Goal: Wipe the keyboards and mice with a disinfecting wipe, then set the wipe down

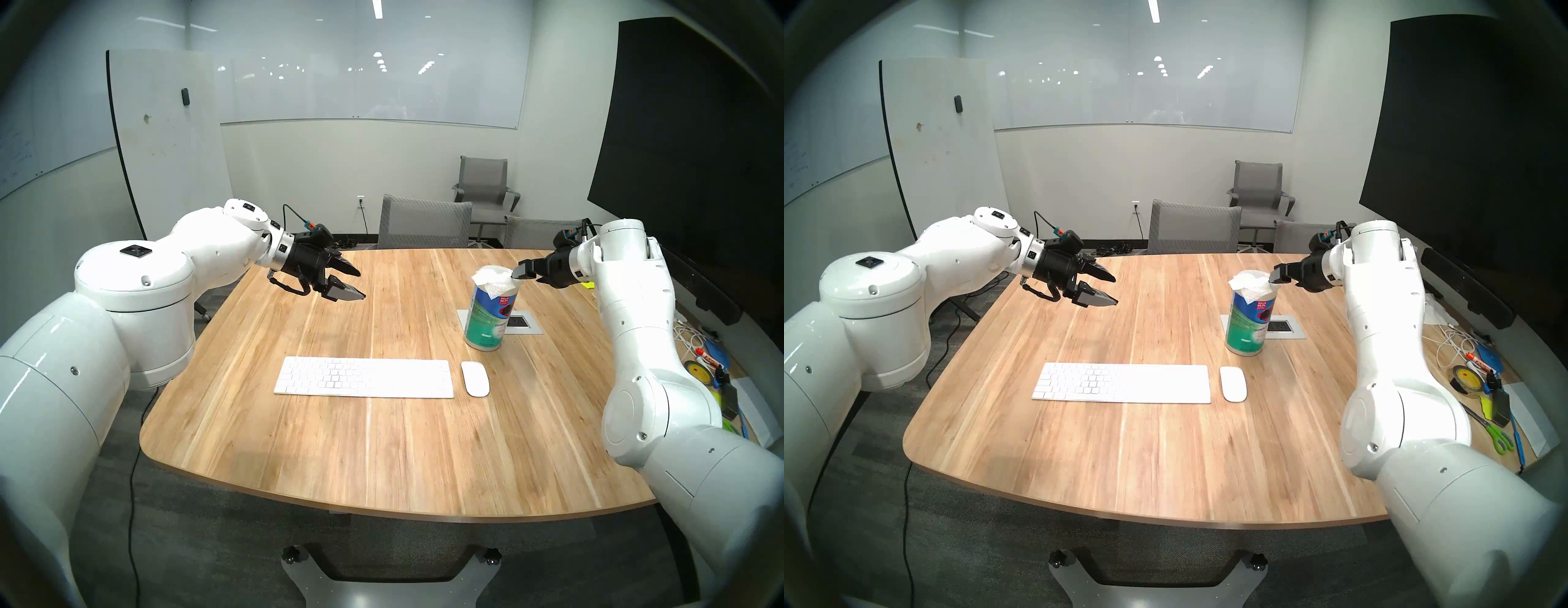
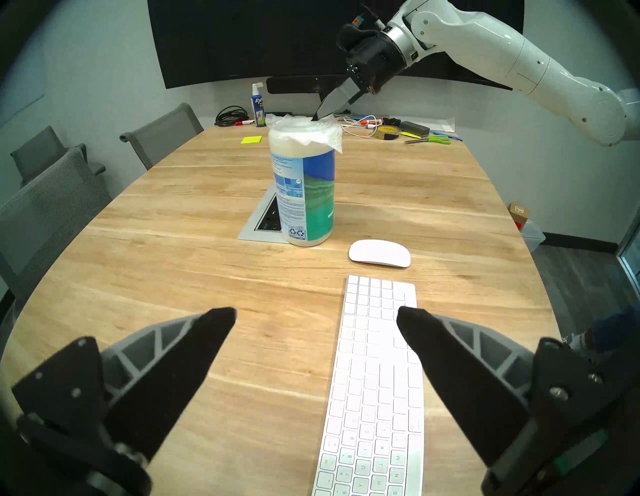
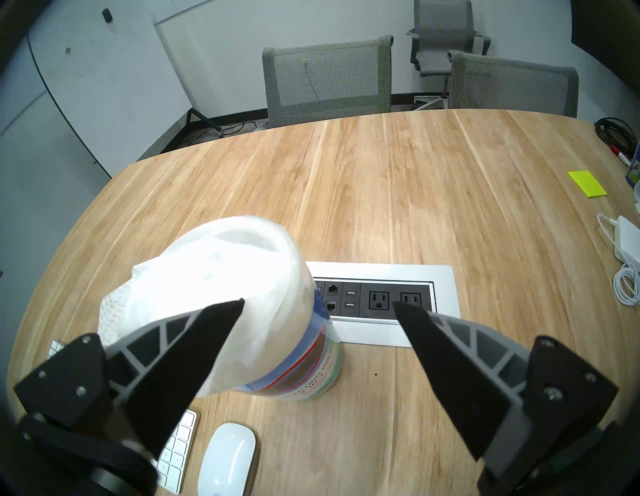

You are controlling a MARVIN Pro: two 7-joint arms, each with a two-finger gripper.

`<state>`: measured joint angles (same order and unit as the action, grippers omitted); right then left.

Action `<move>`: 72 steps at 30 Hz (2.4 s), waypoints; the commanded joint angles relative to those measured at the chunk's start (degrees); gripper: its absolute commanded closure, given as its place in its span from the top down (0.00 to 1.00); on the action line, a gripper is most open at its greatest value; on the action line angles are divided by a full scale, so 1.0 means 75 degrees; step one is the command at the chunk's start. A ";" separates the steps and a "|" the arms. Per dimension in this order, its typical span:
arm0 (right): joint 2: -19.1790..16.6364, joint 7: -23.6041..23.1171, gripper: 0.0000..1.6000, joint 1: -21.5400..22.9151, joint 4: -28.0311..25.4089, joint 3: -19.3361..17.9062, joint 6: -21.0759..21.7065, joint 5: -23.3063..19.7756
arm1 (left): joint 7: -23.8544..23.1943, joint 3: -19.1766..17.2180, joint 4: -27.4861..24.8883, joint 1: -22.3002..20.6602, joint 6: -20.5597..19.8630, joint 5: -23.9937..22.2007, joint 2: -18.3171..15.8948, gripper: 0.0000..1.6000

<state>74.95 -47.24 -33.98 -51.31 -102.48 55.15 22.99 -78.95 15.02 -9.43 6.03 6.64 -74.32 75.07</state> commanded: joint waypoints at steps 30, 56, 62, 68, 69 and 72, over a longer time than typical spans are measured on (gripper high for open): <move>0.0054 -0.0094 1.00 0.0219 -0.0109 -0.0119 -0.0020 0.0215 | -0.0666 -0.0444 0.0020 -0.0144 0.0482 -0.0184 0.0590 1.00; 0.0104 -0.0175 1.00 0.0234 -0.0109 -0.0213 -0.0020 0.0390 | -0.0807 -0.0523 0.0235 -0.0120 0.0646 -0.0156 0.0694 1.00; 0.0117 -0.0197 1.00 0.0235 -0.0107 -0.0241 -0.0020 0.0430 | -0.0675 -0.0630 0.0248 -0.0028 0.0755 -0.0212 0.0913 1.00; 0.0126 -0.0210 1.00 0.0235 -0.0106 -0.0260 -0.0020 0.0458 | -0.0482 -0.0671 0.0266 0.0034 0.0860 -0.0215 0.1057 1.00; 0.0127 -0.0212 1.00 0.0235 -0.0106 -0.0263 -0.0020 0.0461 | -0.0461 -0.0677 0.0262 0.0041 0.0870 -0.0216 0.1077 1.00; 0.0134 -0.0222 1.00 0.0236 -0.0105 -0.0276 -0.0020 0.0482 | -0.0377 -0.0709 0.0244 0.0069 0.0912 -0.0224 0.1162 1.00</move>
<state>76.04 -48.95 -33.69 -51.26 -104.65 55.15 26.56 -83.07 10.46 -7.27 7.12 13.01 -75.35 81.80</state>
